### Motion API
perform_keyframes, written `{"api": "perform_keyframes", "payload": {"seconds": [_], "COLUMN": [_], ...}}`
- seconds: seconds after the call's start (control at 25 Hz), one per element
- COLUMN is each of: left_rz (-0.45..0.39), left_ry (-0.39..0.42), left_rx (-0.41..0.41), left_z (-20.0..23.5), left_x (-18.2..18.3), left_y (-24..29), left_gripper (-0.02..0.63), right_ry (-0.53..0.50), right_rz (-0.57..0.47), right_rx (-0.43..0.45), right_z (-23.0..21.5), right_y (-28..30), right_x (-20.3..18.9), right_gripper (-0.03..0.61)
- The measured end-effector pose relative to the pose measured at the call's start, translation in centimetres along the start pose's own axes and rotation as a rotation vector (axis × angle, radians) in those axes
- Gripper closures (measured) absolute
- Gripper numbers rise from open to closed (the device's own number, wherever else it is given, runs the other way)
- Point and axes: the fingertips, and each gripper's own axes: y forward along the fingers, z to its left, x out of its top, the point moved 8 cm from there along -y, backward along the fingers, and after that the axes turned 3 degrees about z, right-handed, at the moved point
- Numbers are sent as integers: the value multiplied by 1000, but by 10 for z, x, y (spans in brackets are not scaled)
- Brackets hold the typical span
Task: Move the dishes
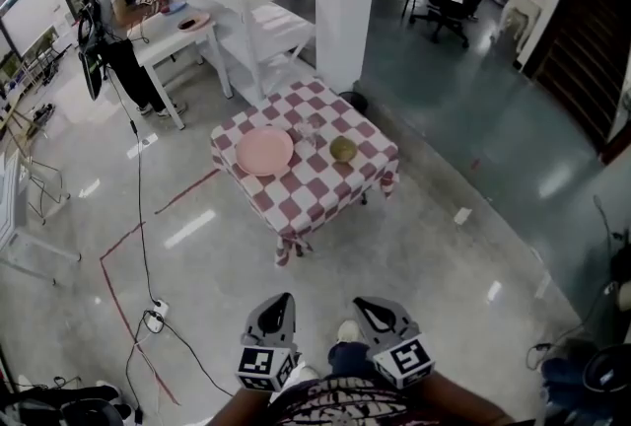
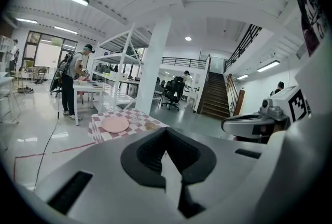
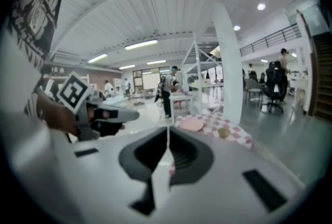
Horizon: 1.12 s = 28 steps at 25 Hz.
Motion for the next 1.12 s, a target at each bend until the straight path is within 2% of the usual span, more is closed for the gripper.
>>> {"api": "perform_keyframes", "payload": {"seconds": [0.2,0.56,0.88,1.12], "left_rz": [26,1,-22,-45], "left_ry": [16,42,61,55], "left_rx": [18,33,86,156], "left_z": [-2,-18,-27,-27], "left_x": [7,37,46,47], "left_y": [21,67,102,99], "left_gripper": [591,591,591,591], "right_ry": [19,17,37,46], "right_rz": [-10,-36,-60,-85], "right_rx": [1,-3,14,66], "right_z": [-30,-81,-130,-145], "right_y": [6,7,13,26], "right_x": [4,18,25,30], "right_gripper": [543,543,543,543]}}
